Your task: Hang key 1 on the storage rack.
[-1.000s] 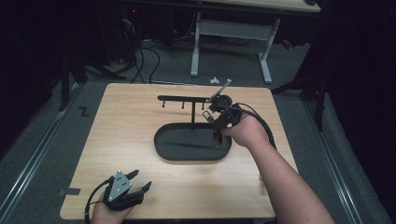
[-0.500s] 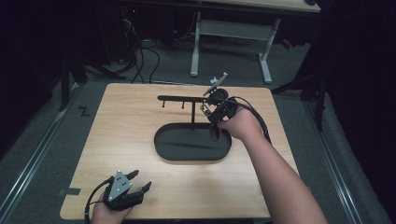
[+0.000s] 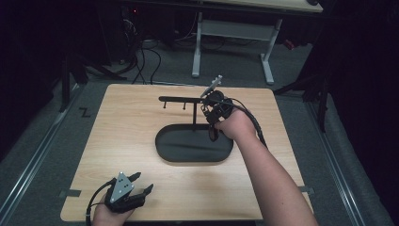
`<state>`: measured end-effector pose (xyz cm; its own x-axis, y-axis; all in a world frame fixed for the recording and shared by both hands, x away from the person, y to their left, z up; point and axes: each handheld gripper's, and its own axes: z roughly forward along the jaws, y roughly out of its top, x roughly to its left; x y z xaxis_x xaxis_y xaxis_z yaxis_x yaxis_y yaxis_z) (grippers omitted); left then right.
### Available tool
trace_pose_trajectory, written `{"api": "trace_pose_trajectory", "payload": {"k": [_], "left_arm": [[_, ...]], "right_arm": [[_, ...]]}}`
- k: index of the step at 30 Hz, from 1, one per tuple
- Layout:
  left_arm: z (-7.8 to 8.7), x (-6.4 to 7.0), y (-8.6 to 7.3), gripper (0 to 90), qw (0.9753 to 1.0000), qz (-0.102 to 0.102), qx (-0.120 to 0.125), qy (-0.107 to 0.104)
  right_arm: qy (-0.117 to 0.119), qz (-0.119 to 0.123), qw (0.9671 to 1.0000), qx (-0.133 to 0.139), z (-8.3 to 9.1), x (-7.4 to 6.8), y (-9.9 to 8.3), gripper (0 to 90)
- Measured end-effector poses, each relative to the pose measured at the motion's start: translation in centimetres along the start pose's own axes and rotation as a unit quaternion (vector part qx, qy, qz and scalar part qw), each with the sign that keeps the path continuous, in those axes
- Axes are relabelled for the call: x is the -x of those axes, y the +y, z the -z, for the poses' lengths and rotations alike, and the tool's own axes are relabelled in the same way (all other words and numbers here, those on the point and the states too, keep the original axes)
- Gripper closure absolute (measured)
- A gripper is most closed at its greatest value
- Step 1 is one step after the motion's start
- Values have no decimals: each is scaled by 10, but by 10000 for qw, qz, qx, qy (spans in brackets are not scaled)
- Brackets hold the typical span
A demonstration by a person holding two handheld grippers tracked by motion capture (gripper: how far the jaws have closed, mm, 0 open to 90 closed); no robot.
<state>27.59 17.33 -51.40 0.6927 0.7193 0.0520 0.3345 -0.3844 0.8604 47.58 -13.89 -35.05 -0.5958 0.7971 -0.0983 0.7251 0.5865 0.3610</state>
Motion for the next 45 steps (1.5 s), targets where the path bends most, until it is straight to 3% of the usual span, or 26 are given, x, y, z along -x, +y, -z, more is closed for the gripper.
{"api": "trace_pose_trajectory", "payload": {"k": [6, 9, 16, 20, 21, 22, 23, 24, 28, 29, 30, 31, 35, 37, 40, 41, 42, 45], "left_arm": [[-1, 1, 0, 373, 10000, -21, -28, -12], [-2, 1, 0, 373, 10000, -28, -37, -23], [-4, 1, -1, 373, 10000, -41, -23, -21], [-4, 2, 0, 372, 10000, -59, -54, -43], [-5, 2, 0, 372, 10000, -55, -34, -26], [-5, 3, 0, 372, 10000, -65, -37, -26], [-5, 3, 0, 372, 10000, -66, -50, -32], [-6, 3, 0, 372, 10000, -69, -51, -35], [-7, 5, 0, 372, 9999, -92, -84, -38], [-7, 5, 0, 372, 9999, -92, -84, -38], [-8, 5, 0, 372, 9999, -92, -86, -31], [-8, 5, -1, 372, 9999, -98, -110, -35], [-8, 6, 0, 372, 9999, -113, -112, -40], [-9, 7, 0, 372, 9998, -126, -131, -40], [-9, 8, 0, 372, 9998, -143, -144, -47], [-9, 8, 0, 372, 9998, -148, -137, -44], [-9, 9, 0, 372, 9998, -149, -143, -43], [-10, 8, -1, 372, 9998, -133, -163, -33]], "right_arm": [[-45, -89, 9999, 72, -6, 2, 3, 787], [-47, -115, 9999, 99, -7, 3, 3, 739], [52, -240, 9995, 199, 2, 2, -12, 662], [72, -278, 9991, 297, 10, 5, -32, 642], [69, -309, 9990, 302, 12, 7, -45, 638], [69, -309, 9990, 302, 12, 7, -45, 638], [90, -370, 9989, 286, 13, 10, -60, 624], [90, -370, 9989, 286, 13, 10, -60, 624], [209, -463, 9983, 281, 7, 12, -101, 596], [209, -463, 9983, 281, 7, 12, -101, 596], [271, -504, 9980, 261, 3, 13, -118, 576], [271, -504, 9980, 261, 3, 13, -118, 576], [378, -523, 9975, 288, -5, 14, -148, 549], [312, -521, 9977, 311, -11, 18, -167, 528], [200, -579, 9978, 239, -17, 25, -177, 515], [193, -711, 9971, 210, -22, 34, -185, 508], [193, -711, 9971, 210, -22, 34, -185, 508], [-4, -917, 9957, 100, -29, 51, -198, 497]]}}
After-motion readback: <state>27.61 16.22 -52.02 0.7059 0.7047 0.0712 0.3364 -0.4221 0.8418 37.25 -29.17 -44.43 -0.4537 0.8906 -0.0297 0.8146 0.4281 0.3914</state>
